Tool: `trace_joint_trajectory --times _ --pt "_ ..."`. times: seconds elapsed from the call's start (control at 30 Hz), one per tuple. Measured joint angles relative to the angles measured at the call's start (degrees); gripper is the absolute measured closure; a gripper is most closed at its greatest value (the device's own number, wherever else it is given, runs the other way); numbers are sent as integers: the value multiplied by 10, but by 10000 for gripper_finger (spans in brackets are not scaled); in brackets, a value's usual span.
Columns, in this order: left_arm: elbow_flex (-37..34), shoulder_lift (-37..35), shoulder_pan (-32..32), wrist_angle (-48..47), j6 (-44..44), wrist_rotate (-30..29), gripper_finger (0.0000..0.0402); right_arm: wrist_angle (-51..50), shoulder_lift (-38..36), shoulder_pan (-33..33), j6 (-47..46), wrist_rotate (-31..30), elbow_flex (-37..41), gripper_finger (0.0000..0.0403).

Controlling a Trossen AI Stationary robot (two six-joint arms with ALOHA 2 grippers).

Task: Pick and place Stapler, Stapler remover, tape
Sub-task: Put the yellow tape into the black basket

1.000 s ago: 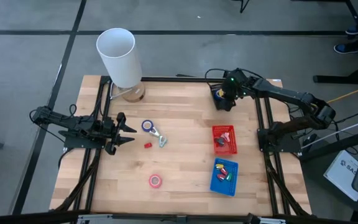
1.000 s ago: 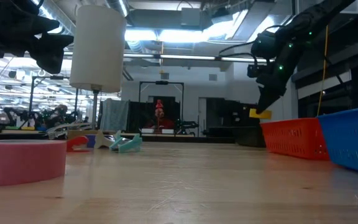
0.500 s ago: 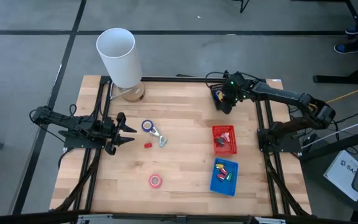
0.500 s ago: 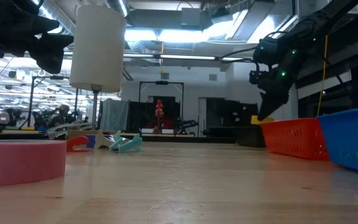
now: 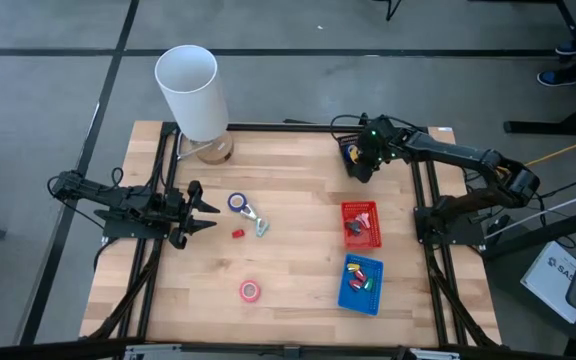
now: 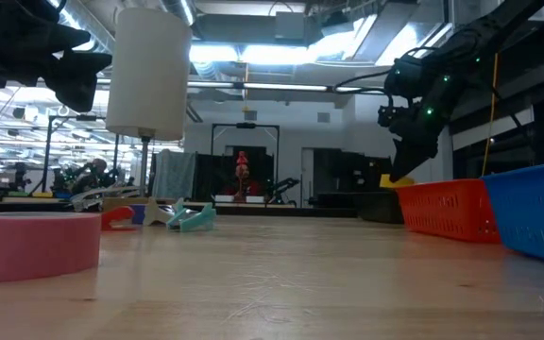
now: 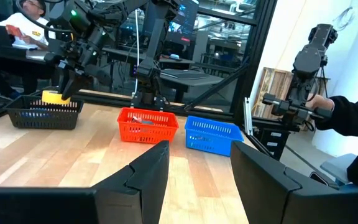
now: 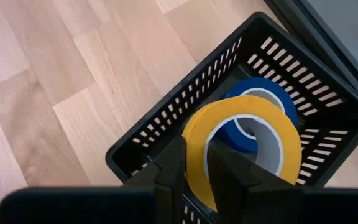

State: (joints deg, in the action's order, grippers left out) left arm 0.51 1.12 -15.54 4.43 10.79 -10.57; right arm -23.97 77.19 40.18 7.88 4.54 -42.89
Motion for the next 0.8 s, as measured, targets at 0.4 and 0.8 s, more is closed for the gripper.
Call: trace_joint_trajectory --times 0.4,0.8 --pt "0 0 0 0 0 0 233 -20 0 0 -2 0 0 334" --pt "0 0 0 0 0 0 233 -22 0 0 -16 0 0 285"
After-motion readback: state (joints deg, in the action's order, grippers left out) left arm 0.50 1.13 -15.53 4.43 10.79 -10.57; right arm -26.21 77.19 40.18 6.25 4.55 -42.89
